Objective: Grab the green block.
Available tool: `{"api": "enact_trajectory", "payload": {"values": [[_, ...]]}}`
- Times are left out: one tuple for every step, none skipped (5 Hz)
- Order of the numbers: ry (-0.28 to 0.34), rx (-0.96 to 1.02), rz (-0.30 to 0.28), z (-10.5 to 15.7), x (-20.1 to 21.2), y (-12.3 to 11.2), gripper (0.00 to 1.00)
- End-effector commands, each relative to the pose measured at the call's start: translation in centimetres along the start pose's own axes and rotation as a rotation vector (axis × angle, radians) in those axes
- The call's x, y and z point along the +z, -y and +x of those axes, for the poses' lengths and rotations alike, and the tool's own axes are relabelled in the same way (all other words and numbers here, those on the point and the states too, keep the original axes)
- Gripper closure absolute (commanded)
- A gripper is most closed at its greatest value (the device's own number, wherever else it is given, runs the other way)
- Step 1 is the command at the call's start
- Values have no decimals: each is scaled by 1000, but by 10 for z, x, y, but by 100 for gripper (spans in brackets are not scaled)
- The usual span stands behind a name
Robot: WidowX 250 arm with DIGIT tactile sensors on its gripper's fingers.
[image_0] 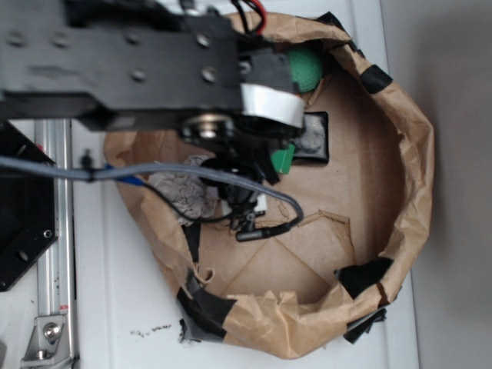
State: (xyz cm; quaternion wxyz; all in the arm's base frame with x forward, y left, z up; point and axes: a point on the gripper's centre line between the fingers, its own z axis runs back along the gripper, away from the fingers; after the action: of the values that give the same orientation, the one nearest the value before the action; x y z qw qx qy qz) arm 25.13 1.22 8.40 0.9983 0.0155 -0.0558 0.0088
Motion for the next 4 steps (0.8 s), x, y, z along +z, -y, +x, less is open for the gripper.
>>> {"api": "enact_trajectory", "payload": {"values": [[40, -103, -6, 12, -45, 3, 0], [5, -114, 5, 37, -69, 6, 0], [-32, -94, 26, 43, -82, -2, 100], [-33, -83, 29, 49, -71, -9, 100]]}}
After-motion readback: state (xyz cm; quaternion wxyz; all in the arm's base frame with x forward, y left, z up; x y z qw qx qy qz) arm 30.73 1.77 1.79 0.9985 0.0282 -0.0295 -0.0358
